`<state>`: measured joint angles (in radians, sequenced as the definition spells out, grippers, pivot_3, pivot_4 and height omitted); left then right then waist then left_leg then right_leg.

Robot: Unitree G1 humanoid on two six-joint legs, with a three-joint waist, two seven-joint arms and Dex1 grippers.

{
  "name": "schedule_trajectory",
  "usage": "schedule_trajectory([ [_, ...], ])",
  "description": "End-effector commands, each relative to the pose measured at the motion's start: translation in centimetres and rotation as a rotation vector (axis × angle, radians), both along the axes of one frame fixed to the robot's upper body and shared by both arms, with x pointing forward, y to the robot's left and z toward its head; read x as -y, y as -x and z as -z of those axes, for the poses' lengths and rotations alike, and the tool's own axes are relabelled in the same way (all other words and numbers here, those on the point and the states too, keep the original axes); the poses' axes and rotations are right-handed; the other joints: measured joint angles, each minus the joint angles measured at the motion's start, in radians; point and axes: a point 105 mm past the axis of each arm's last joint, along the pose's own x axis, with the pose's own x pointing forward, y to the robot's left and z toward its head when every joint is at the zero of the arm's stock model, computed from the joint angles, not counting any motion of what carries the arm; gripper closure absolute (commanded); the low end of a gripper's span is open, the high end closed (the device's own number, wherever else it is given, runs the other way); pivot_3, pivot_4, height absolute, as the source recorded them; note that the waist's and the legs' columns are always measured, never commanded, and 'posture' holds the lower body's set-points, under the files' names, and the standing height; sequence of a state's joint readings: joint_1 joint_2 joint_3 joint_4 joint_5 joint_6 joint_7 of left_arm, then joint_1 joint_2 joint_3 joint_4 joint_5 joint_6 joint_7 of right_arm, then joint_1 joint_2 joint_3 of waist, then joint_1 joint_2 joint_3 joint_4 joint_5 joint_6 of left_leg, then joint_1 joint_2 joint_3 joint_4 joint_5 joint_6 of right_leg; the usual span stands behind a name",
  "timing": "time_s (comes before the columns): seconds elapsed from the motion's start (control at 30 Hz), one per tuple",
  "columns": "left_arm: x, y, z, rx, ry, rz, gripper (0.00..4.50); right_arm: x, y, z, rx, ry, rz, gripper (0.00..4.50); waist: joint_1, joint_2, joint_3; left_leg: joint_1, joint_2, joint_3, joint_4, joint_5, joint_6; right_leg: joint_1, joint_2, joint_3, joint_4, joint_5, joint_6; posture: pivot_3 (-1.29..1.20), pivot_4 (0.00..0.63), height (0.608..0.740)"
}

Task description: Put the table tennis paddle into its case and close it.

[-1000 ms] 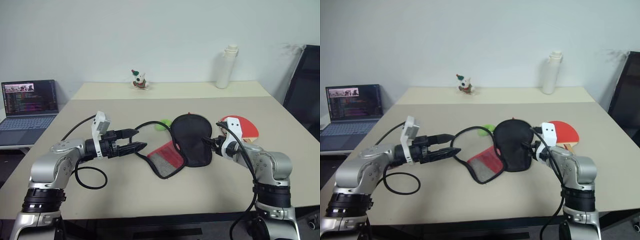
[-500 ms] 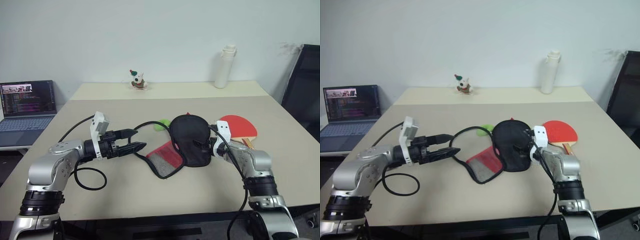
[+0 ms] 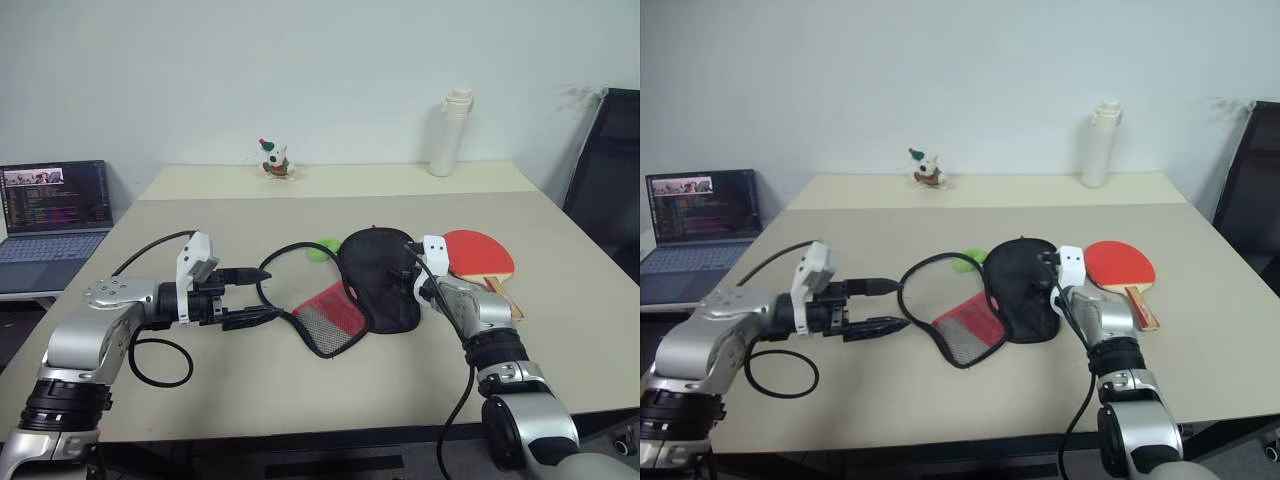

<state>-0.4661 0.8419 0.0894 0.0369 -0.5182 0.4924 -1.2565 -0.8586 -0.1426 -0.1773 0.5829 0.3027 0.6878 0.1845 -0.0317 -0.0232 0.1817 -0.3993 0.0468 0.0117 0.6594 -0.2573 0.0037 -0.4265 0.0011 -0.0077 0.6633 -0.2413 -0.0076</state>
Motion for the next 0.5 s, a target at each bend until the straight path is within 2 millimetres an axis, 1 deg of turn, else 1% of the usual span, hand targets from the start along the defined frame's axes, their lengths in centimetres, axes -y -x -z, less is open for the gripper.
schedule_trajectory([
  [0.03,0.0,0.0,-1.1,0.051,-0.027,0.017,0.00,0.1,-0.5,-2.4,0.037,-0.094,0.059,3.47,0.000,0.000,0.000,0.000,0.000,0.000,0.000,0.000,0.000,0.000,0.000,0.000,0.000,0.000,0.000,0.00,0.150,0.740],
  [0.1,0.3,0.1,-1.0,0.050,-0.031,0.029,0.00,0.3,-0.5,-2.7,0.020,-0.158,0.115,4.19,0.000,0.000,0.000,0.000,0.000,0.000,0.000,0.000,0.000,0.000,0.000,0.000,0.000,0.000,0.000,0.00,0.150,0.740],
  [0.13,0.4,0.1,-1.0,0.051,-0.032,0.036,0.00,0.3,-0.3,-2.7,0.010,-0.186,0.137,4.47,0.000,0.000,0.000,0.000,0.000,0.000,0.000,0.000,0.000,0.000,0.000,0.000,0.000,0.000,0.000,0.00,0.150,0.740],
  [0.37,0.8,0.0,-1.1,0.051,-0.037,0.058,0.00,1.3,1.2,-2.3,-0.037,-0.268,0.245,4.47,0.000,0.000,0.000,0.000,0.000,-0.001,0.000,0.000,0.000,0.000,0.000,0.000,0.000,0.000,0.000,0.00,0.150,0.740],
  [0.5,0.8,-0.1,-1.1,0.051,-0.037,0.063,0.00,2.0,2.4,-1.4,-0.079,-0.307,0.301,4.47,0.000,0.000,0.000,0.000,0.000,-0.001,0.000,0.000,0.000,0.000,-0.001,0.000,0.000,0.000,0.001,0.00,0.150,0.740],
])
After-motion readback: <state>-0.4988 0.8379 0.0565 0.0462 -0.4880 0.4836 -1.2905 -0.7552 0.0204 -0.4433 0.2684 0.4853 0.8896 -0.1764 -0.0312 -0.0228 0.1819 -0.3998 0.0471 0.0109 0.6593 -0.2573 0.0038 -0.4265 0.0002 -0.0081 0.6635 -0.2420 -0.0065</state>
